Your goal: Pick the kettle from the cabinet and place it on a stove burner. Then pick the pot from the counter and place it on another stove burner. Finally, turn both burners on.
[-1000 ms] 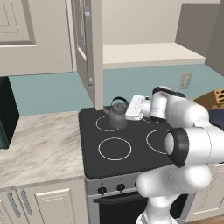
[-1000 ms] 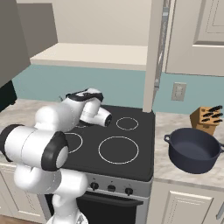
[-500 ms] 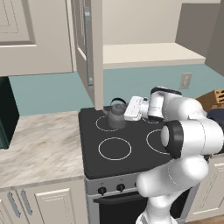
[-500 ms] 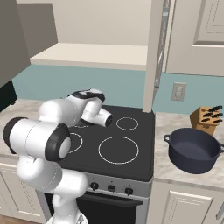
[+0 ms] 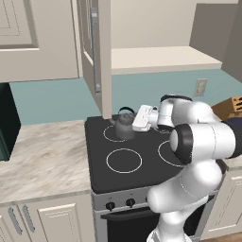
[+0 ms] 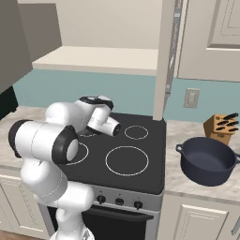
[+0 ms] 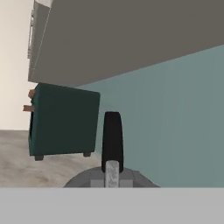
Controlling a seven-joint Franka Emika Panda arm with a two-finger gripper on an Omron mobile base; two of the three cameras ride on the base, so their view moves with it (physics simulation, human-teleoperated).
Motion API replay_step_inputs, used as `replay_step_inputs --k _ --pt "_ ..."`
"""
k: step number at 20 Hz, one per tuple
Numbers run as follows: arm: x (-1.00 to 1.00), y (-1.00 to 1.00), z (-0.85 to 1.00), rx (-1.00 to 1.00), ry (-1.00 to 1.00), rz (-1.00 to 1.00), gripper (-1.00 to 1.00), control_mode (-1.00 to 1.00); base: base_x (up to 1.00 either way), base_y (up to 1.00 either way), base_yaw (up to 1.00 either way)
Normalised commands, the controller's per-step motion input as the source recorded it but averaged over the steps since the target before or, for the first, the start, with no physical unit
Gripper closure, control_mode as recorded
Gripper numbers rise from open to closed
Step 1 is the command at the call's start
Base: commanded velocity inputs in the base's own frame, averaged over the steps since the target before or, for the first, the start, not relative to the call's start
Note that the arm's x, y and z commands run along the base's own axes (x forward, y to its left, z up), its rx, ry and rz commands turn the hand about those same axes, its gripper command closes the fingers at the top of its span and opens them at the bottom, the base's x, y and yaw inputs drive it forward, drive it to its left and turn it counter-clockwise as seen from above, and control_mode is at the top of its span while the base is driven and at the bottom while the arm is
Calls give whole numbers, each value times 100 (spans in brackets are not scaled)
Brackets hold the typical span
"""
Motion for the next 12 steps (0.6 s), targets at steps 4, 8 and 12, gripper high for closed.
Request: replay_step_inputs --k 4,8,12 --pt "16 3 -2 0 0 0 100 -100 0 0 0" --pt "18 3 -3 0 0 0 100 -100 0 0 0" --pt "18 5 -8 0 0 0 100 -100 0 0 0"
